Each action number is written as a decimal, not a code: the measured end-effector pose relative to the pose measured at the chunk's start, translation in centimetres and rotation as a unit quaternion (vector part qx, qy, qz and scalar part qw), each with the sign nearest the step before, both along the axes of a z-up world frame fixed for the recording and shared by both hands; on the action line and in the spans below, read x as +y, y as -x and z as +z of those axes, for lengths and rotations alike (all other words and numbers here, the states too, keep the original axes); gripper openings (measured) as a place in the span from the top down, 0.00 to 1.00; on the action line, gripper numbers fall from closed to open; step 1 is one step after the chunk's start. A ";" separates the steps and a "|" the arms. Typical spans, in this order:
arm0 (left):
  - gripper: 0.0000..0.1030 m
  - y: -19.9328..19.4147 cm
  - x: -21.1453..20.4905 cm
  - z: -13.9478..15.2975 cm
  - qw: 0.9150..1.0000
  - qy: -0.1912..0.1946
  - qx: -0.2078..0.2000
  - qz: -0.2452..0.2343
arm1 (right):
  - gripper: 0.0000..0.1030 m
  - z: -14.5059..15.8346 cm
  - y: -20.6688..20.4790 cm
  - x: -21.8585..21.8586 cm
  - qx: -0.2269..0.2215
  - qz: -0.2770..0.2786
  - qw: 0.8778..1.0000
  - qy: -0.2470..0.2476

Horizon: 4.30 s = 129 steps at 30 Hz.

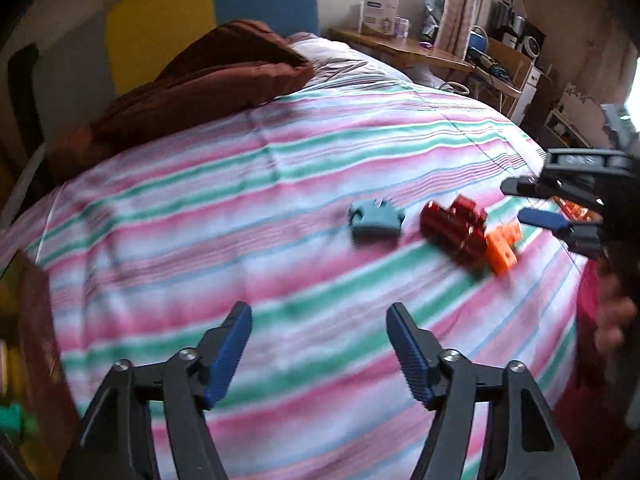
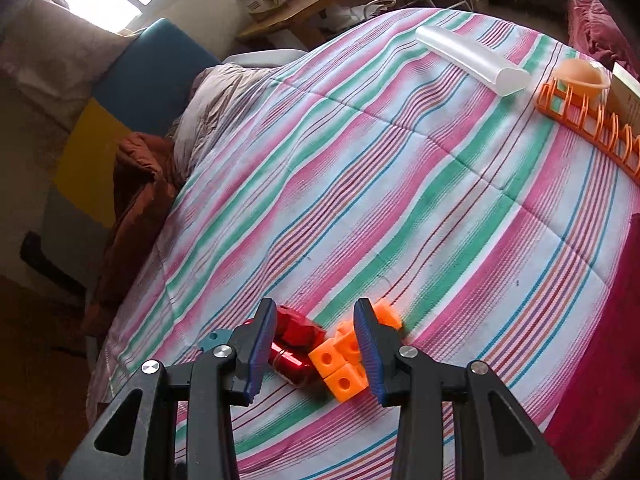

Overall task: Organize rigid objects
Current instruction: 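Move both open tools back toward the puzzle piece and red-orange blocks, then grasp the teal puzzle piece with the left tool, then place the puzzle piece in the tray with the left tool while the right grasps orange blocks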

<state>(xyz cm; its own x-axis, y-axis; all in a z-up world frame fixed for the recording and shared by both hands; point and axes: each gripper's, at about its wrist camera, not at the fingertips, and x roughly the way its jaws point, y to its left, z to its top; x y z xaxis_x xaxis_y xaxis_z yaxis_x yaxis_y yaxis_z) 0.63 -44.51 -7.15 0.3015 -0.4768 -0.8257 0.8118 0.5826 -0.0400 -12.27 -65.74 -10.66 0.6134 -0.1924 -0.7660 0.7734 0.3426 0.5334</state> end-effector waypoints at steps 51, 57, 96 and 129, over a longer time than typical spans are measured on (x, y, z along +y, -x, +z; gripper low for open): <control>0.52 5.7 10.3 -3.9 0.998 0.034 -0.058 -0.004 | 0.61 -2.6 -2.9 0.3 0.148 0.035 0.988 0.039; 0.51 6.1 10.6 -4.0 0.997 0.045 -0.069 0.000 | 0.59 -3.4 -3.2 -0.2 0.152 0.041 0.987 0.038; 0.52 -2.5 27.5 6.3 0.973 0.087 -0.048 0.210 | 0.64 -3.2 -6.0 3.0 0.251 0.102 0.953 0.140; 0.41 -5.9 40.5 1.8 0.925 0.024 -0.064 0.374 | 0.75 -1.6 -5.1 3.3 0.215 0.073 0.962 0.150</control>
